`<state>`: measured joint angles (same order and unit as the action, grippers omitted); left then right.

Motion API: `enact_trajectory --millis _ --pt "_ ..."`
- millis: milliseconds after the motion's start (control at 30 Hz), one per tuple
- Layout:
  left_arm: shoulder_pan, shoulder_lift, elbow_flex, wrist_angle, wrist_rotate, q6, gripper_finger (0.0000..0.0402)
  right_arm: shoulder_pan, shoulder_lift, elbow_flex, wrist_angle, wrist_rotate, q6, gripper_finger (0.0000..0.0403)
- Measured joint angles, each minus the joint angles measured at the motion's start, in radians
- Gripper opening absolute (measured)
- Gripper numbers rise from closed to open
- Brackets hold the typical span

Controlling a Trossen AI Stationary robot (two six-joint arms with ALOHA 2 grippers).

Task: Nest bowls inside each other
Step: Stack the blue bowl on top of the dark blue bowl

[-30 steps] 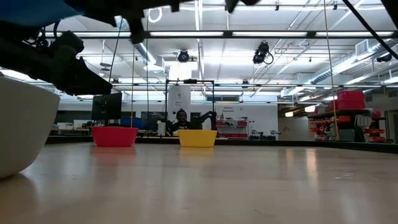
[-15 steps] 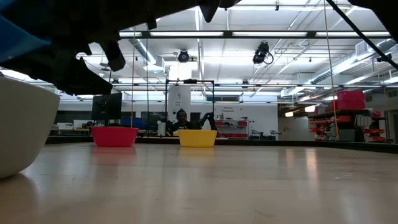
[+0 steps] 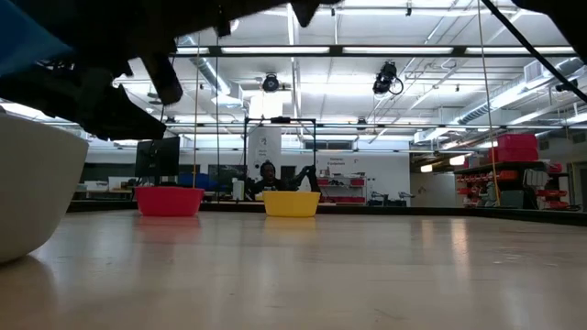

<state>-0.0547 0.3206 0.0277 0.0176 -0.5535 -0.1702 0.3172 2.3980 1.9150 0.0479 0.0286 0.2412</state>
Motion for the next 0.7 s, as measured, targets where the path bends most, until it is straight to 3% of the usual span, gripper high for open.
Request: enact_trajectory --millis 67,300,700 --pt "0.000 0.000 0.000 0.001 -0.002 0.000 0.0263 0.000 0.023 0.061 -0.021 0.000 -0.017 0.0001" --pt "0.000 0.000 0.000 0.001 -0.007 0.006 0.0263 0.002 0.209 0.431 -0.396 -0.032 -0.064 0.0001" --pt "0.000 0.000 0.000 -0.001 -0.004 0.013 0.0263 -0.005 0.207 0.426 -0.536 -0.081 0.012 0.0001"
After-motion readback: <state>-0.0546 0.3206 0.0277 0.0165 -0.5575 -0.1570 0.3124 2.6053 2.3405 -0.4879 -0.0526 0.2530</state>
